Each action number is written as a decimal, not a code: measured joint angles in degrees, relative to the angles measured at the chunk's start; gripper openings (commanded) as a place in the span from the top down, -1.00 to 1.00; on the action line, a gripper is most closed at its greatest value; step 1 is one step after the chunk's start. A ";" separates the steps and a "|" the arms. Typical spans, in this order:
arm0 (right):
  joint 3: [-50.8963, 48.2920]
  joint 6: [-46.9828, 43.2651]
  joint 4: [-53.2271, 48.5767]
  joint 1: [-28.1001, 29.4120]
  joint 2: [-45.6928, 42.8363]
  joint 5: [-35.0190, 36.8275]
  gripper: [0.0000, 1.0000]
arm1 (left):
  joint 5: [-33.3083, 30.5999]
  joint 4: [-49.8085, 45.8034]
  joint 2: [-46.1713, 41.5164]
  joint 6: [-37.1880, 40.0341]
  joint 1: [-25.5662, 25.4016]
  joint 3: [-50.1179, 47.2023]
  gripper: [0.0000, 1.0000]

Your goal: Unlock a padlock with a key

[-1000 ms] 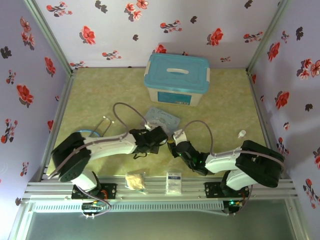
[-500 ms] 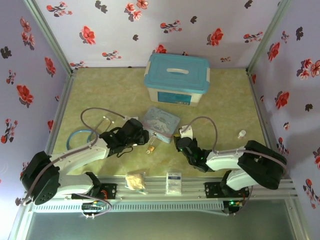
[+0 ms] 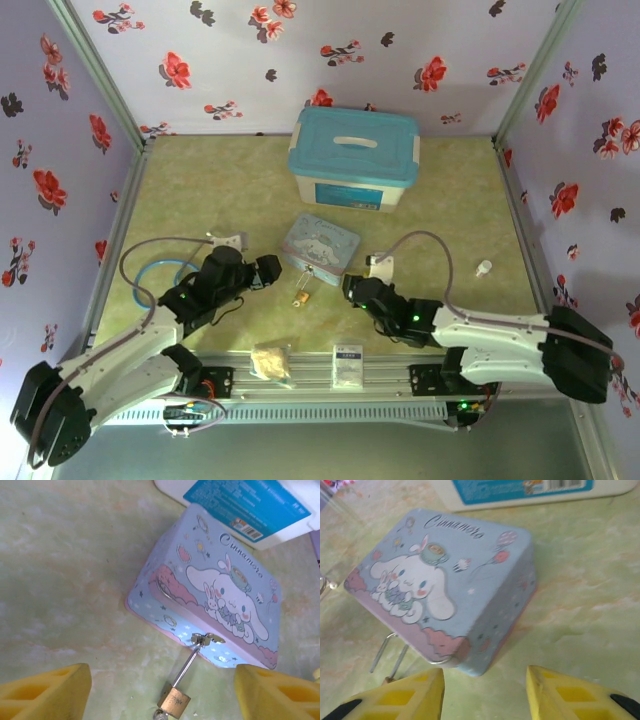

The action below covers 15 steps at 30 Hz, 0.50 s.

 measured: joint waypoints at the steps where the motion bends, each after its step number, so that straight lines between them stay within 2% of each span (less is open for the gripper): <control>1: 2.36 0.46 -0.28 0.76 3.06 -0.50 0.05 | 0.31 -0.07 -0.72 0.00 0.63 -0.09 -0.59; 8: 14.75 1.44 1.09 3.67 22.10 -7.10 0.06 | 1.64 -1.36 -3.78 -0.04 2.12 -0.72 -0.59; 15: 19.47 1.86 0.28 3.50 31.45 -11.63 0.09 | 2.32 -1.73 -4.55 -0.11 2.27 -2.29 -0.61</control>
